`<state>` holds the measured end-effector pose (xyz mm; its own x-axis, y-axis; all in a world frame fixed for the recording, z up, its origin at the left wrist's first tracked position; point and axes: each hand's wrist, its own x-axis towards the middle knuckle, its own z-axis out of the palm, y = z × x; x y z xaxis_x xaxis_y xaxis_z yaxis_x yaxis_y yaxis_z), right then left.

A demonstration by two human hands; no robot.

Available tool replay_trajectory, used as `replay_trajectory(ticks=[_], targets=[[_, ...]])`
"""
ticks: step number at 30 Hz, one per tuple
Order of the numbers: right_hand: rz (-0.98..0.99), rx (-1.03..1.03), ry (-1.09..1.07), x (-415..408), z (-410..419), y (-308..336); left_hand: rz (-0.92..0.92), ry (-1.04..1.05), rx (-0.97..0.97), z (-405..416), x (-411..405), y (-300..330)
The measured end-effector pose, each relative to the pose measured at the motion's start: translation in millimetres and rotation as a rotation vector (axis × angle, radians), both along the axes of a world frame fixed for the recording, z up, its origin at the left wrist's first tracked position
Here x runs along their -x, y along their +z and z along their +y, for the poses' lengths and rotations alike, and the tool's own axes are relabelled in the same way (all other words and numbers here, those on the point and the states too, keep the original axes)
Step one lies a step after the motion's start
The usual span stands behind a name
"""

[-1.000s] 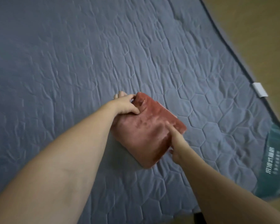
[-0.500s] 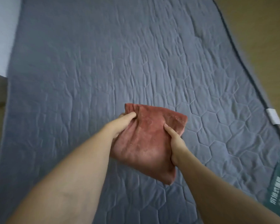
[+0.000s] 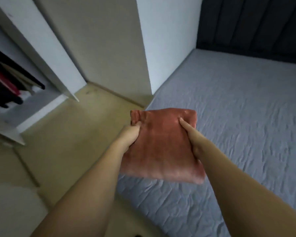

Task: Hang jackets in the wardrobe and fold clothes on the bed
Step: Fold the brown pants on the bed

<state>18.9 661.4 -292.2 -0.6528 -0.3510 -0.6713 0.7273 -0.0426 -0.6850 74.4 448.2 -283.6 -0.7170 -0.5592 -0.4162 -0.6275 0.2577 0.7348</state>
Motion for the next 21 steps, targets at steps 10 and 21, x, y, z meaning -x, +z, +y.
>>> replay_trajectory(ticks=[10, 21], targets=[[0.296, 0.093, 0.406, -30.2, -341.2, 187.1, 0.308, 0.308, -0.117, -316.9, -110.6, 183.3], [0.445, 0.24, 0.565, 20.7, -678.8, 246.8, 0.469, 0.512, -0.003, -615.9, -96.2, 235.5]])
